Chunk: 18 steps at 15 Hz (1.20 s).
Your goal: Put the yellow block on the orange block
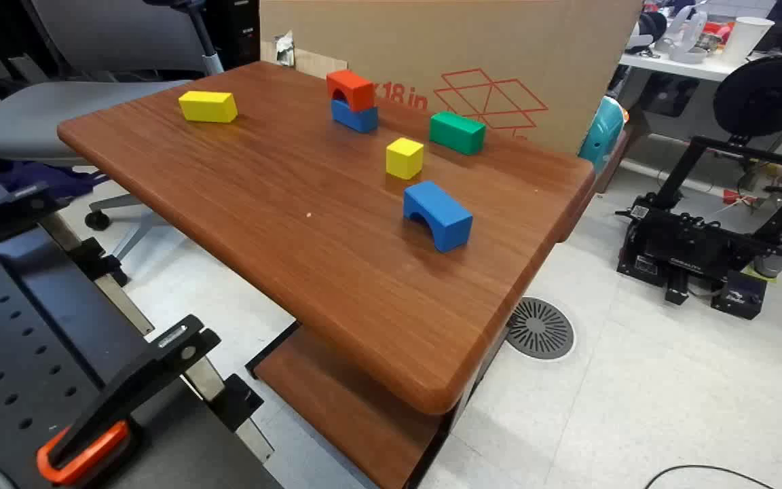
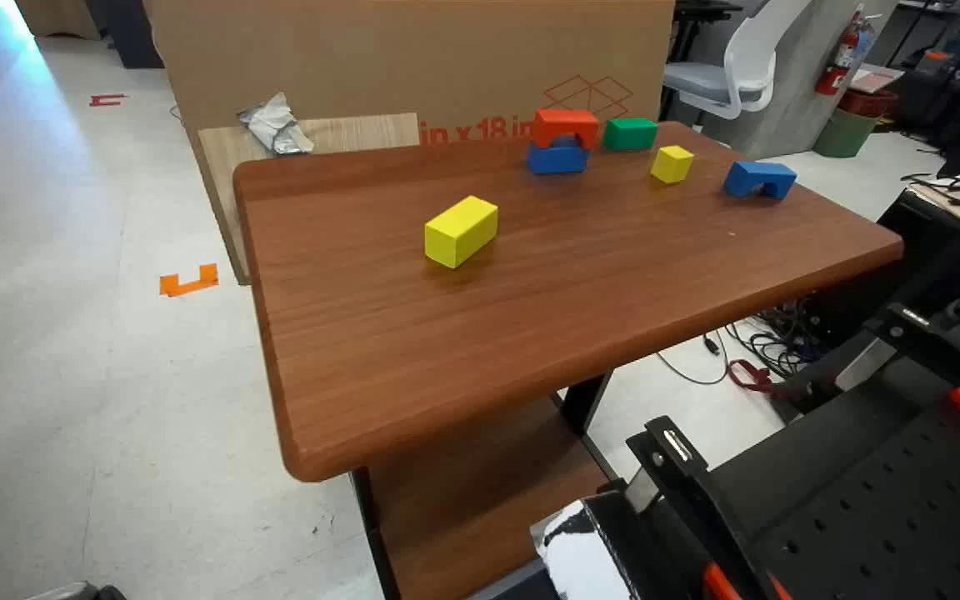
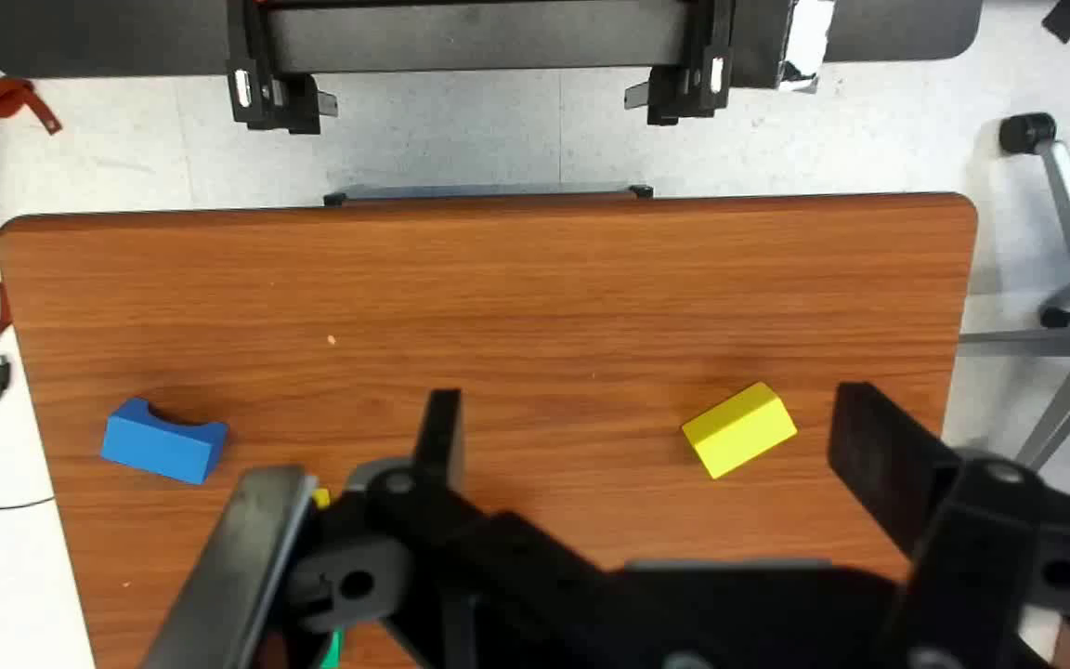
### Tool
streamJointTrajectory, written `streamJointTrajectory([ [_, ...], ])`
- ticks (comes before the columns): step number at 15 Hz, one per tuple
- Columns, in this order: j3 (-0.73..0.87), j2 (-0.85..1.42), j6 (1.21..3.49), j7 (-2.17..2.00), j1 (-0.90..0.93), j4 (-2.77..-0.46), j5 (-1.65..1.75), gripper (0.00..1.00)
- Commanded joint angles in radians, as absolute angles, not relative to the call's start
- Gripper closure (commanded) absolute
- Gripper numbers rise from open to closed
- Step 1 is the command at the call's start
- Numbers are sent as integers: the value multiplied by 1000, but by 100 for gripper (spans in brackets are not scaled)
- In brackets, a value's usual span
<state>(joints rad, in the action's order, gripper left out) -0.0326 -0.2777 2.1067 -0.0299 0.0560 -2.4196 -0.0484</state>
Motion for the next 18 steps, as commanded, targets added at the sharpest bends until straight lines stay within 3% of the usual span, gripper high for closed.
streamJointTrajectory([
  [1,-37,-278,2105,-29,52,-2418,-49,0],
  [13,-37,-278,2105,-29,52,-2418,-49,0],
  [18,-62,-109,2194,-46,65,-2335,-46,0],
])
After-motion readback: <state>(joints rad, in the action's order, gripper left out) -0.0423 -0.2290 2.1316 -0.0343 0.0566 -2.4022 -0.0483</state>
